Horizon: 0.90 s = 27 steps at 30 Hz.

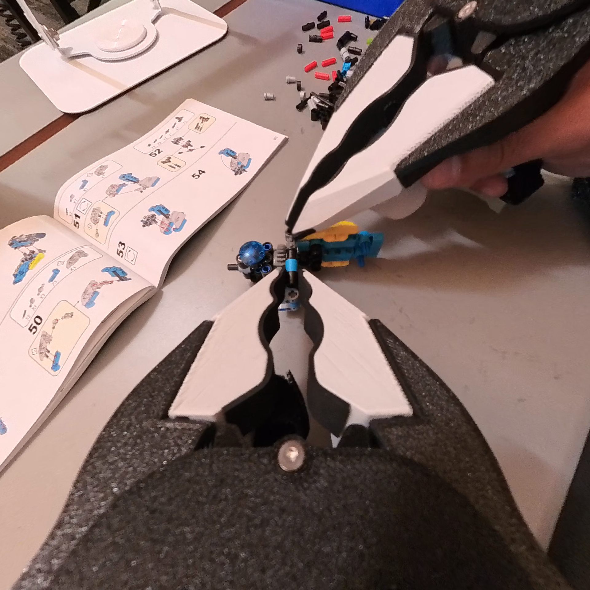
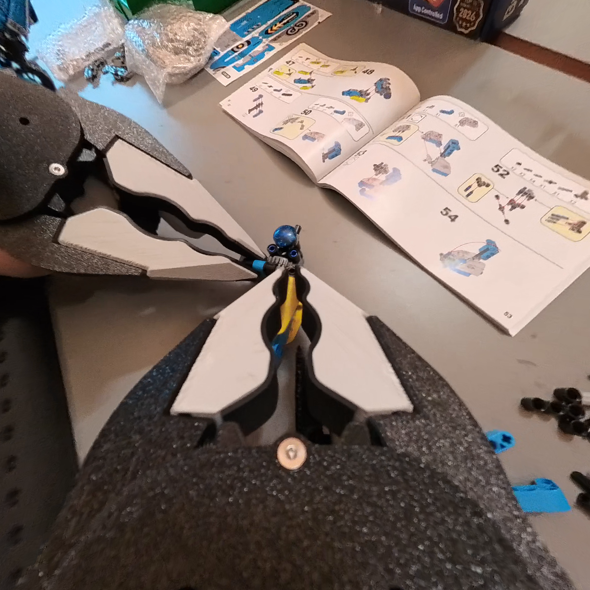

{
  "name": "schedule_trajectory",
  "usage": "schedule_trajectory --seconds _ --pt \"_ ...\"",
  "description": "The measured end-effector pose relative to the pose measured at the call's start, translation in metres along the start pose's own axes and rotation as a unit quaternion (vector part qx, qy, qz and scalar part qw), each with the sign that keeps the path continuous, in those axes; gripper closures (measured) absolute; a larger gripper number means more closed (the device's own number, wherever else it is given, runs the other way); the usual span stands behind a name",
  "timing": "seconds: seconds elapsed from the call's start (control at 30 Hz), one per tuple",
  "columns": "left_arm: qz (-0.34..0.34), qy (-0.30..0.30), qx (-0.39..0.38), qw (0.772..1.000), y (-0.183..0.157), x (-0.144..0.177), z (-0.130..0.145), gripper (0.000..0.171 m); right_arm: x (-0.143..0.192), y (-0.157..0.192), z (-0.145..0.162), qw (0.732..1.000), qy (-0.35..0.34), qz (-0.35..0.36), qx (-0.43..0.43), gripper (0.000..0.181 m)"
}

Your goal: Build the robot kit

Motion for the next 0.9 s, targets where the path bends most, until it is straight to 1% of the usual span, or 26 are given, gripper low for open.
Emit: schedule_trajectory --seconds 0.03,0.07,0.13,0.17,0.27,0.37,0.43,0.53,0.57,0.67,0.7,0.8,0.9 --pt "0.001 0.0 0.001 1.0 0.0 0.0 0.0 0.165 0.001 0.0 -0.001 1.0 -0.003 -0.008 -0.016 0.175" --pt "0.001 0.0 0.002 1.0 0.0 0.0 0.0 0.165 0.003 0.001 -0.002 0.999 -0.011 -0.022 -0.025 0.168" --pt "0.002 0.0 0.002 1.0 0.0 0.0 0.0 0.165 0.007 0.0 -0.005 0.999 -0.023 -0.038 -0.031 0.161" --pt "0.002 -0.001 0.003 1.0 0.001 0.0 0.0 0.165 0.009 0.001 -0.006 0.998 -0.025 -0.045 -0.024 0.158" --pt "0.004 -0.001 0.005 1.0 0.001 0.001 0.0 0.165 0.005 -0.001 0.001 1.0 -0.004 -0.026 0.01 0.157" --pt "0.005 -0.002 0.005 1.0 0.001 0.0 0.0 0.165 -0.003 -0.001 0.007 0.999 0.022 -0.007 0.034 0.157" --pt "0.006 -0.002 0.004 1.0 0.0 0.0 0.0 0.165 -0.006 0.0 0.007 0.999 0.023 0.004 0.045 0.163" --pt "0.007 -0.002 0.007 1.0 0.001 0.0 0.0 0.165 -0.006 0.003 0.007 0.997 0.027 0.018 0.071 0.163" --pt "0.009 -0.002 0.009 1.0 0.001 0.0 0.0 0.165 -0.006 0.003 0.007 0.997 0.028 0.017 0.068 0.164" --pt "0.012 -0.003 0.018 1.0 0.001 0.0 0.0 0.165 -0.006 0.001 0.008 0.999 0.034 -0.001 0.017 0.164" --pt "0.01 -0.002 0.017 1.0 0.0 0.0 0.0 0.165 -0.006 0.001 0.008 0.999 0.035 -0.001 0.015 0.165" --pt "0.006 0.003 0.009 1.0 0.0 0.0 0.0 0.165 -0.006 0.004 0.008 0.997 0.043 0.021 0.061 0.164" --pt "0.013 0.002 0.019 1.0 0.0 0.0 -0.001 0.166 -0.006 0.004 0.008 0.997 0.045 0.013 0.067 0.165"
Point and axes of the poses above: each gripper's, where its closed fingertips meet, x back along the fingers, z out of its underside, y = z × x across the jaws, the point moved 5 cm from there along x, back along the fingers, and after that the axes turned 2 degrees about -x, right-handed, at the moved point
